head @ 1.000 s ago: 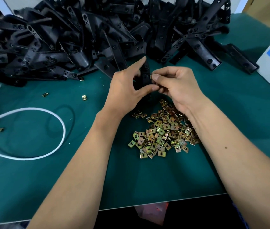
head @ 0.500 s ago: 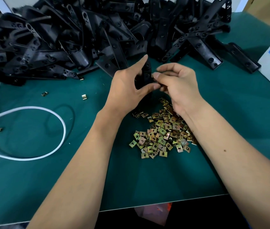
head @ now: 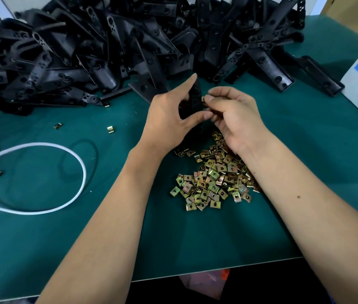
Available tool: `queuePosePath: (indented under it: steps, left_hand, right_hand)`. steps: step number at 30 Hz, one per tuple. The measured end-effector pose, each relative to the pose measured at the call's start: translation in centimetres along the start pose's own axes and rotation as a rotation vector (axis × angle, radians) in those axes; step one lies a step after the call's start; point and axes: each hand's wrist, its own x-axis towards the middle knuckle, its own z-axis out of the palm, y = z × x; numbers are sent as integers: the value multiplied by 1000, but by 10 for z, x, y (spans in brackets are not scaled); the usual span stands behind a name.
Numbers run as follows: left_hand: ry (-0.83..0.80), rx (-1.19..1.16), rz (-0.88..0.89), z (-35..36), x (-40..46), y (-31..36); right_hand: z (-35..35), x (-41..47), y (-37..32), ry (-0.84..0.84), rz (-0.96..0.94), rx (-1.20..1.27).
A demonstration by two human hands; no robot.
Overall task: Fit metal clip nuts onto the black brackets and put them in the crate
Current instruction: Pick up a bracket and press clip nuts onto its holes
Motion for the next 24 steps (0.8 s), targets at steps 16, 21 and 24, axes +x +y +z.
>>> queuePosePath:
  steps: [16, 21, 24]
  left_hand:
    - [7, 90, -28, 4, 1, 11]
    - [-15, 143, -5, 6, 2, 14]
    - [-62, 172, -11, 5, 0, 15]
  right_hand:
    - [2, 0, 4, -8, -167, -266]
    - [-6, 7, 0, -40, -110, -299]
    - [-5, 8, 2, 1, -145, -403]
